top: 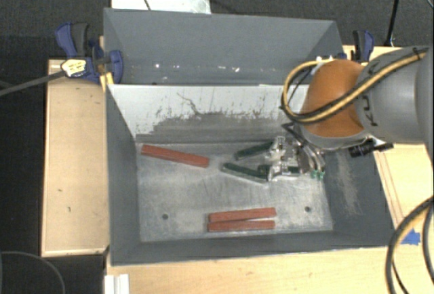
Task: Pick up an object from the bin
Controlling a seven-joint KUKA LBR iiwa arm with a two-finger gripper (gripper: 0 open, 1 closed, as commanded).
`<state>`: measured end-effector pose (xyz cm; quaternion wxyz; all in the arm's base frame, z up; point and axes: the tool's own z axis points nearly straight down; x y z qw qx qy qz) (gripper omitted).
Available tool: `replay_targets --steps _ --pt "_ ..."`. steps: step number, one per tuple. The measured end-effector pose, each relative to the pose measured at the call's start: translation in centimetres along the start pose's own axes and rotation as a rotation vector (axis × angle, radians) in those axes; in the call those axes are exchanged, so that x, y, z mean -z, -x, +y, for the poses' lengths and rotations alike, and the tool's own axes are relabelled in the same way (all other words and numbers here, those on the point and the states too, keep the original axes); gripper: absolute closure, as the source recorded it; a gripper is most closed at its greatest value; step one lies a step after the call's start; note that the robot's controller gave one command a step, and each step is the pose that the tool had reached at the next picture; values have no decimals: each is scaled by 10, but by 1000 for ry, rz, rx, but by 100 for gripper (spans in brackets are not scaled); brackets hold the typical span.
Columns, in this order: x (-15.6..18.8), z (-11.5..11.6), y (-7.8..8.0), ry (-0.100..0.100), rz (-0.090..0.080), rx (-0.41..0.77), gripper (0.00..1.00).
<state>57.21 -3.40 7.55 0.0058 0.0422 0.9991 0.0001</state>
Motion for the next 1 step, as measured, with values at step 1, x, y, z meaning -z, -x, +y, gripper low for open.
replay_targets --steps 1 --pt "137 23 -8 0 8 10 100"
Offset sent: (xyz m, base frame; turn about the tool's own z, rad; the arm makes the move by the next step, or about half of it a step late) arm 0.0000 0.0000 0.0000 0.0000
